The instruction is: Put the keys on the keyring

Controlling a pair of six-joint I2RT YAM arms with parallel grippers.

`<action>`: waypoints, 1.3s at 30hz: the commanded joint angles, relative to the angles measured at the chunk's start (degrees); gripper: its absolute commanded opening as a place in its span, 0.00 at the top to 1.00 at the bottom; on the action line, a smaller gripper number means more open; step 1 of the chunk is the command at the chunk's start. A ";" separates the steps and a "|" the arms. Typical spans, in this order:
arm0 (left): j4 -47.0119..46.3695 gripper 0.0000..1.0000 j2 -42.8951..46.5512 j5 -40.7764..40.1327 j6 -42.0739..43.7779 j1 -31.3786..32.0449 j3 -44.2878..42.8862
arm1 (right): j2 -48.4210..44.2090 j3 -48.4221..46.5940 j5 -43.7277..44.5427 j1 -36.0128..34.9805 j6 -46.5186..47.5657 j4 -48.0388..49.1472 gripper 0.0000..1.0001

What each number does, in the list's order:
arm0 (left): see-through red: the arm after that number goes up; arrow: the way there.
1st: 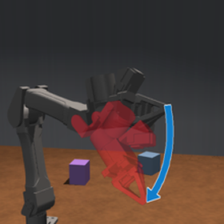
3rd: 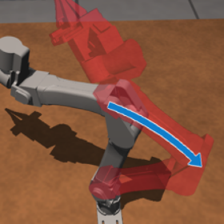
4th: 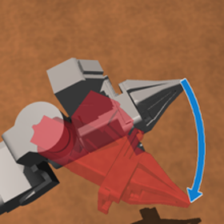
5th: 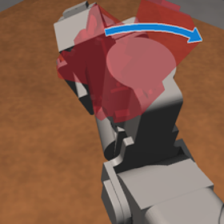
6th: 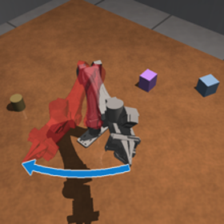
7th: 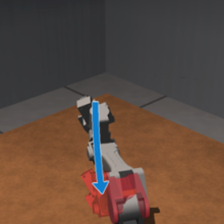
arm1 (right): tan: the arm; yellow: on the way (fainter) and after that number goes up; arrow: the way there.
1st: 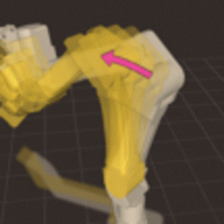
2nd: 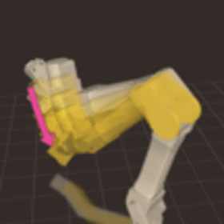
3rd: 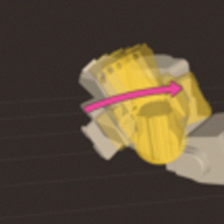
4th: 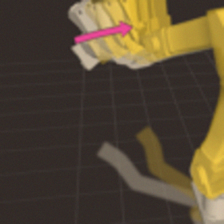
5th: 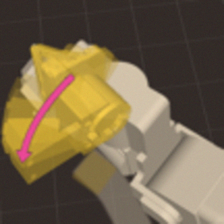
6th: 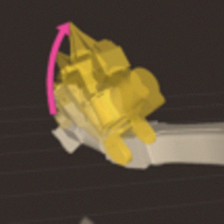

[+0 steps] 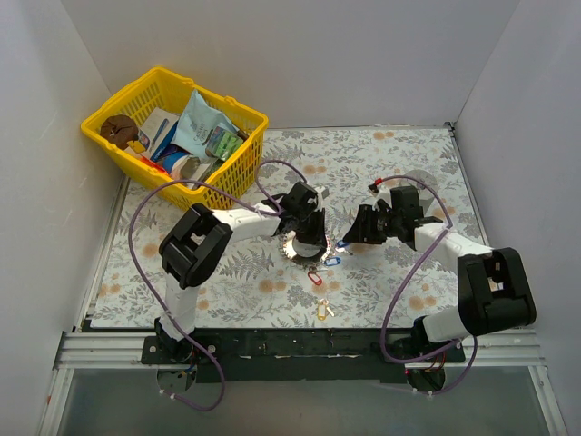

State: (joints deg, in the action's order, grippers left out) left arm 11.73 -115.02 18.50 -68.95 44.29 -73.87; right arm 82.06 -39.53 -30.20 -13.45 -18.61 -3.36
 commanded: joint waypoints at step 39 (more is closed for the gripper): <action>-3.73 0.71 -1.35 4.61 -2.07 -0.26 -1.72 | -6.56 -0.64 -3.03 0.36 6.31 -0.95 0.50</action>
State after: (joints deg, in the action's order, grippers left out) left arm 8.12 -116.29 22.24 -70.67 44.29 -74.04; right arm 76.09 -39.53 -33.19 -13.45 -13.32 -4.12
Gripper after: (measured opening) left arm 0.310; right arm 0.502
